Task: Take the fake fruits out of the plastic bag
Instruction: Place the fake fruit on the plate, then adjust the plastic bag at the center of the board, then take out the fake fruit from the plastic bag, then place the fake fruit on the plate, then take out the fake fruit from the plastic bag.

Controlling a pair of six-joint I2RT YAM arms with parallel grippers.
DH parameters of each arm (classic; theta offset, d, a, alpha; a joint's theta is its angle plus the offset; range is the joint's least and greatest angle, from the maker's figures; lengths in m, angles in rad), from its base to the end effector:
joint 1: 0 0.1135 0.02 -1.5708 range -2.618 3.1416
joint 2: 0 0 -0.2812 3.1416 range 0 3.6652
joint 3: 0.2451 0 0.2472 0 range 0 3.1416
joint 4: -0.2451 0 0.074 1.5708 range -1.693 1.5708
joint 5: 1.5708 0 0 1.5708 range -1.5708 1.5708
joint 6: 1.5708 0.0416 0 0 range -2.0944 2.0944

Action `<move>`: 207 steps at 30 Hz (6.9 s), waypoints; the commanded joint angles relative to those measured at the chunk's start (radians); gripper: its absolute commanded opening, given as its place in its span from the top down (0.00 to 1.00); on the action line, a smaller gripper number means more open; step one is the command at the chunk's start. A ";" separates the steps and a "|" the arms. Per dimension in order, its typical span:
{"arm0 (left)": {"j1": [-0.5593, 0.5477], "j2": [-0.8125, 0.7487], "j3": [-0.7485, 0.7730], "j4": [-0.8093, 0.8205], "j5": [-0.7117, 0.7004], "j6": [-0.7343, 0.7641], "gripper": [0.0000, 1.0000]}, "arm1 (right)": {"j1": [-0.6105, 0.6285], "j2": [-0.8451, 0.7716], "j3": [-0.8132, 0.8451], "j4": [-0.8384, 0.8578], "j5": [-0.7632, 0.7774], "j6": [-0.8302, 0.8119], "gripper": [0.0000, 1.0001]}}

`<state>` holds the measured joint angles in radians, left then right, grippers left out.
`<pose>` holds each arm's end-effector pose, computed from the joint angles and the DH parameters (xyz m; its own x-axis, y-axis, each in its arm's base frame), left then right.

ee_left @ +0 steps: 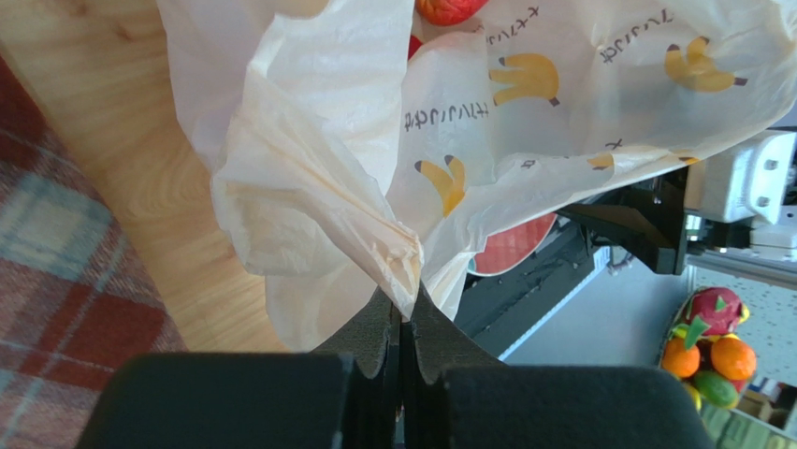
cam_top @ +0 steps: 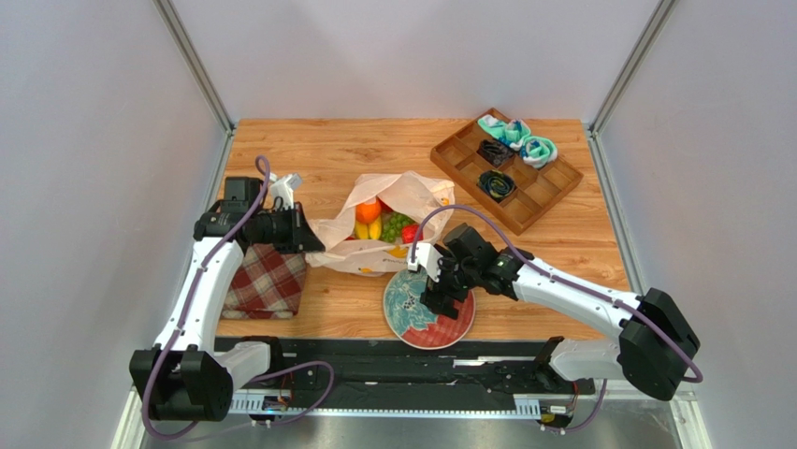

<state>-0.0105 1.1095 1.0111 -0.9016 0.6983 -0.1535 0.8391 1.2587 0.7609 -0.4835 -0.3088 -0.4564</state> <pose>0.1963 -0.0288 0.3124 -0.8859 -0.1078 -0.4512 0.2226 0.7546 -0.6172 0.1484 0.1842 0.2249 -0.1364 -0.7803 -0.6104 -0.9824 0.1860 -0.0183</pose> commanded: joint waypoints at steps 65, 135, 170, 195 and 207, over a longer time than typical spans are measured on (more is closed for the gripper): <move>0.035 -0.350 -0.216 -0.129 0.119 -0.078 1.00 | 0.169 0.594 0.636 0.177 0.336 0.708 0.05; 0.098 -0.244 -0.220 0.055 0.092 -0.159 1.00 | -0.236 0.041 0.068 -0.007 -0.026 0.651 0.65; 0.109 -0.231 -0.243 0.081 0.098 -0.179 1.00 | -0.252 0.001 0.579 0.023 -0.081 0.532 0.32; 0.158 -0.277 -0.241 0.058 0.099 -0.187 1.00 | 0.080 0.429 0.678 0.119 0.036 0.719 0.34; 0.175 -0.361 -0.155 -0.197 0.096 -0.095 1.00 | 0.166 0.695 0.889 0.069 0.169 0.755 0.32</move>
<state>0.1543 0.7719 0.7864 -1.0145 0.7826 -0.3016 0.9909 1.8957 1.5589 -0.4068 -0.1993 0.2661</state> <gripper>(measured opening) 0.008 0.681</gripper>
